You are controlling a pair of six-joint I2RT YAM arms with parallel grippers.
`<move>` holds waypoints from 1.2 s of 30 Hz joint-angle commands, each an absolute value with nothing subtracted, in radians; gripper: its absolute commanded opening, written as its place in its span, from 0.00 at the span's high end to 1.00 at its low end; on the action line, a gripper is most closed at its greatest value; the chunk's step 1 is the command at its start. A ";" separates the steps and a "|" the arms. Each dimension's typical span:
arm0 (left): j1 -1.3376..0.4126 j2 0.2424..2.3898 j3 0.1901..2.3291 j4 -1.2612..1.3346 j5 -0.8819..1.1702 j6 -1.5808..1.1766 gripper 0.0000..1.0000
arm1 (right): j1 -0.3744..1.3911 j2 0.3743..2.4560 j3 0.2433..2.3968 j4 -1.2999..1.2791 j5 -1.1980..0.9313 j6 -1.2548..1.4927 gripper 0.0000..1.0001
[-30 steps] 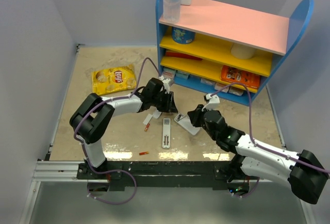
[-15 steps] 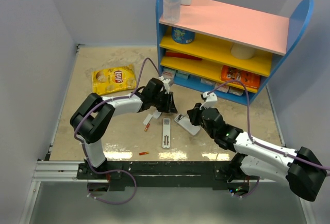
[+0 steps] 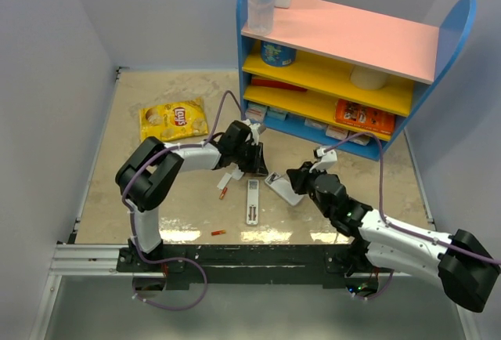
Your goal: Unload the batteries from the remote control
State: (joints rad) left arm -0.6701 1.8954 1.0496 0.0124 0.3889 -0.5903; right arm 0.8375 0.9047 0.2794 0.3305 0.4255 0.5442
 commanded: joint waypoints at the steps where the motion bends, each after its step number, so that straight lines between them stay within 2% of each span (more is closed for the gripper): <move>1: -0.667 1.910 1.080 0.028 0.397 -0.580 0.79 | 0.839 0.868 0.238 0.382 0.477 0.545 1.00; 14: -0.678 1.899 1.040 0.051 0.402 -0.597 0.82 | 0.839 0.841 0.221 0.465 0.450 0.508 1.00; 36: -0.698 1.821 1.000 0.046 0.342 -0.612 0.82 | 0.839 0.874 0.267 0.440 0.448 0.466 1.00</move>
State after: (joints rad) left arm -0.6884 1.8881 1.0073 0.0597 0.3779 -0.6029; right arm 0.8375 0.8776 0.2241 0.4110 0.4324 0.5106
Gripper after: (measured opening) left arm 0.182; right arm 0.139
